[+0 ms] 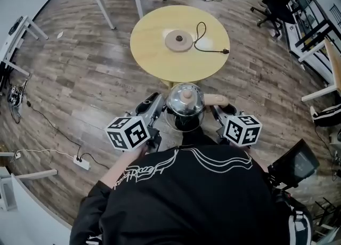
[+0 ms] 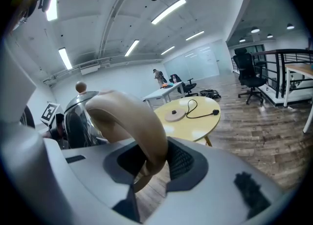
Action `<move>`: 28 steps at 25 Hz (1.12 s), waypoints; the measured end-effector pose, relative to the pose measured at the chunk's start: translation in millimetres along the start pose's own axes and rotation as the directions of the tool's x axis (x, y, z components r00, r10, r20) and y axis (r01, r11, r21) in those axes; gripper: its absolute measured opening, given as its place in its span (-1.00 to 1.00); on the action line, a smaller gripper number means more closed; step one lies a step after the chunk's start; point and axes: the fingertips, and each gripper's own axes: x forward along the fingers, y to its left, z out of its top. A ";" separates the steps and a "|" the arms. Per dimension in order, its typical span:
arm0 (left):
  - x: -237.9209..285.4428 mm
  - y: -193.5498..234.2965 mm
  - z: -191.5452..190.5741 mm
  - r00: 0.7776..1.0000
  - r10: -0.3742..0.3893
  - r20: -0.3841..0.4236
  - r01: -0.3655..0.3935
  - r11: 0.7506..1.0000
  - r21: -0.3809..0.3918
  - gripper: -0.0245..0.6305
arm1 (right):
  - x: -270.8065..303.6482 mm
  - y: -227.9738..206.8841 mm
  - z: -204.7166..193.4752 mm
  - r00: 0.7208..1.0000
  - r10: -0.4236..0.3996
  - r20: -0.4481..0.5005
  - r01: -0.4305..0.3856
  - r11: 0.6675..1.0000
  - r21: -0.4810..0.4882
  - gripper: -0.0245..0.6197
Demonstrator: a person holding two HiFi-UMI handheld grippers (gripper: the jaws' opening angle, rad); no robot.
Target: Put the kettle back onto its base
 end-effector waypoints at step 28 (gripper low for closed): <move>269.2 174.1 141.2 0.990 0.130 0.049 -0.129 0.991 -0.030 -0.70 | 308.6 -154.0 156.1 0.975 0.165 -0.151 -0.181 0.978 -0.102 -0.55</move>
